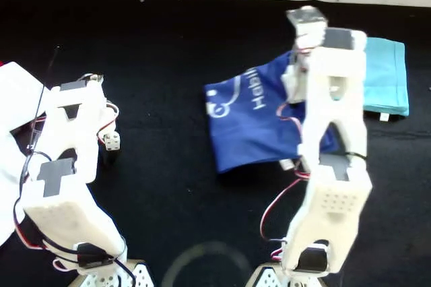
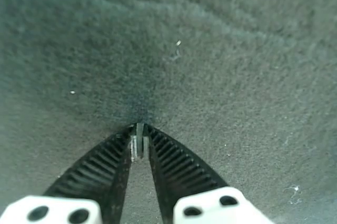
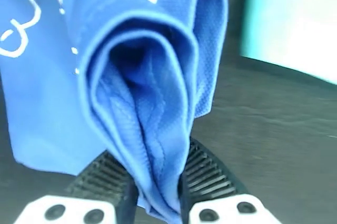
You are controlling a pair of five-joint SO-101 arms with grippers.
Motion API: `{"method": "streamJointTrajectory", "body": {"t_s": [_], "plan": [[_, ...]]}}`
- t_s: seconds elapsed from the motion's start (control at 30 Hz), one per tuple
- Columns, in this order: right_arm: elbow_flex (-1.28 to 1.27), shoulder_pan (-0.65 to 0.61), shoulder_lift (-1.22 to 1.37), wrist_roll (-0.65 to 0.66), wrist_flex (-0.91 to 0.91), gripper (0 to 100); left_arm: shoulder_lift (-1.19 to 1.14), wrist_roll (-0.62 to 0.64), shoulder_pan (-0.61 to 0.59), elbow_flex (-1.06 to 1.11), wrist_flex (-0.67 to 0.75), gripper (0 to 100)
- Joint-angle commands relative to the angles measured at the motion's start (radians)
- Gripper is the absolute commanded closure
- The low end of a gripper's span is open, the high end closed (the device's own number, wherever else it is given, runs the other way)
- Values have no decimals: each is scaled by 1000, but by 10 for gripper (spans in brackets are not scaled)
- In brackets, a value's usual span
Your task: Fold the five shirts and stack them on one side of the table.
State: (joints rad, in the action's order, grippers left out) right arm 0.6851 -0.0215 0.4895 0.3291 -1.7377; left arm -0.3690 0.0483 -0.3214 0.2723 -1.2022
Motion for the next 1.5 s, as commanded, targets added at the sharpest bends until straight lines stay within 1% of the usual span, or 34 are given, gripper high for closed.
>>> {"method": "streamJointTrajectory", "body": {"t_s": [0.0, 0.23, 0.33, 0.6, 0.8, 0.9, 1.07, 1.3, 1.4, 1.47], "plan": [[108, 85, -76, 87, 41, 992, -15, 8, -5, -19, 32, 990], [387, 154, -1, 221, 42, 992, -15, 8, -5, -16, 32, 990], [475, 189, 51, 238, 71, 992, -7, 8, -5, 5, 38, 990], [506, 318, 145, 236, 265, 992, -5, 8, -5, 10, 38, 990], [506, 371, 226, 242, 435, 992, -5, 8, -5, 13, 38, 990], [506, 389, 278, 244, 556, 992, -5, 8, -5, 13, 37, 990], [504, 417, 380, 318, 714, 992, -5, 8, -5, 15, 35, 990], [506, 458, 478, 298, 878, 992, -5, 8, -5, 15, 37, 990], [506, 483, 507, 172, 943, 992, -5, 8, -5, 15, 37, 990], [506, 486, 522, 110, 952, 992, -5, 8, -5, 15, 37, 990]]}}
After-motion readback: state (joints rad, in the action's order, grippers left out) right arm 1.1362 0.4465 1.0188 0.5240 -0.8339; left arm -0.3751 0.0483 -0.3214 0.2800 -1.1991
